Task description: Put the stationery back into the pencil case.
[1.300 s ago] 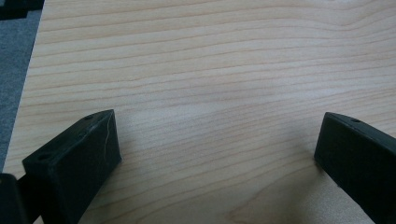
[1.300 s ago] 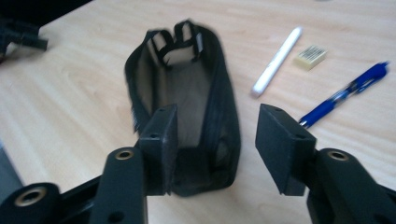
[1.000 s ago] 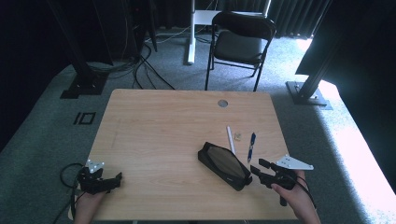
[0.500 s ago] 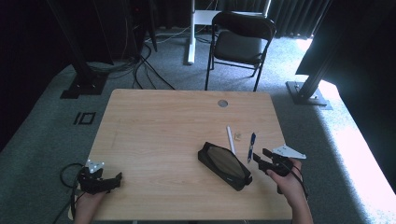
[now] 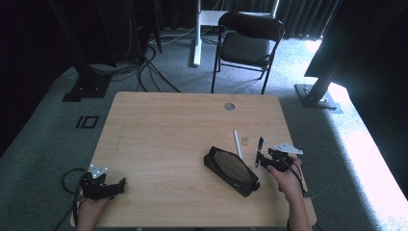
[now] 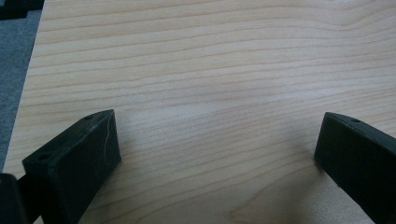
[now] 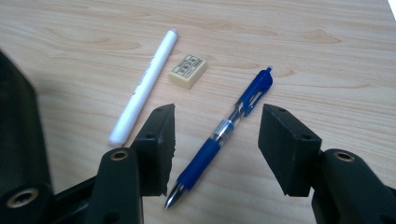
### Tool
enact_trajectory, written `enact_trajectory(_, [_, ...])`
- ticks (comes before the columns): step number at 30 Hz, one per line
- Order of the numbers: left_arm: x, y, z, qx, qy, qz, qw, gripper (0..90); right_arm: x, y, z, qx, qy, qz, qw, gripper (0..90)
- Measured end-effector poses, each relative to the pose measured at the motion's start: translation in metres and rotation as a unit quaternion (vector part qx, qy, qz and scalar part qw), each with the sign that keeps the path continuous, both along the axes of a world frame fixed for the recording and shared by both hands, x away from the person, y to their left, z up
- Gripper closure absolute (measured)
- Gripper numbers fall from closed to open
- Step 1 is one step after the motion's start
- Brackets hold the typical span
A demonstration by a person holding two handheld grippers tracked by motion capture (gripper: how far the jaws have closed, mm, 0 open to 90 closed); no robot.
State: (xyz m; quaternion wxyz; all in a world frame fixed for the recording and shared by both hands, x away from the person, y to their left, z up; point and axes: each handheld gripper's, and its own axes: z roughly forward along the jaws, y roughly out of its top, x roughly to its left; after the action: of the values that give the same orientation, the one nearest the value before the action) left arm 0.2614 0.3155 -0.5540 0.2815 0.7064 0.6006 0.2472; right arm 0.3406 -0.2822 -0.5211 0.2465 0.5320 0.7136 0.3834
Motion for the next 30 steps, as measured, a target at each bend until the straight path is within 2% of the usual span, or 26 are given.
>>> enact_trajectory(4, [0.0, 0.0, 0.0, 0.0, 0.0, 0.0, 1.0, 0.4, 0.008, 0.001, -0.003, -0.003, 0.007, -0.012, 0.9999, 46.2])
enact_trajectory(5, [0.0, 0.0, 0.0, 0.0, 0.0, 0.0, 1.0, 0.4, 0.016, 0.002, -0.007, -0.014, 0.016, -0.025, 0.9995, 46.3])
enact_trajectory(10, [0.0, 0.0, 0.0, 0.0, 0.0, 0.0, 1.0, 0.4, 0.025, 0.006, -0.014, -0.012, 0.029, -0.041, 0.9987, 46.3])
enact_trajectory(15, [0.0, 0.0, 0.0, 0.0, 0.0, 0.0, 1.0, 0.4, 0.033, 0.009, -0.02, -0.02, 0.042, -0.054, 0.9974, 46.7])
enact_trajectory(23, [0.0, 0.0, 0.0, 0.0, 0.0, 0.0, 1.0, 0.4, 0.042, 0.011, -0.023, -0.038, 0.061, -0.066, 0.9952, 49.7])
enact_trajectory(30, [0.0, 0.0, 0.0, 0.0, 0.0, 0.0, 1.0, 0.4, 0.046, 0.014, -0.026, -0.041, 0.073, -0.069, 0.9941, 54.6])
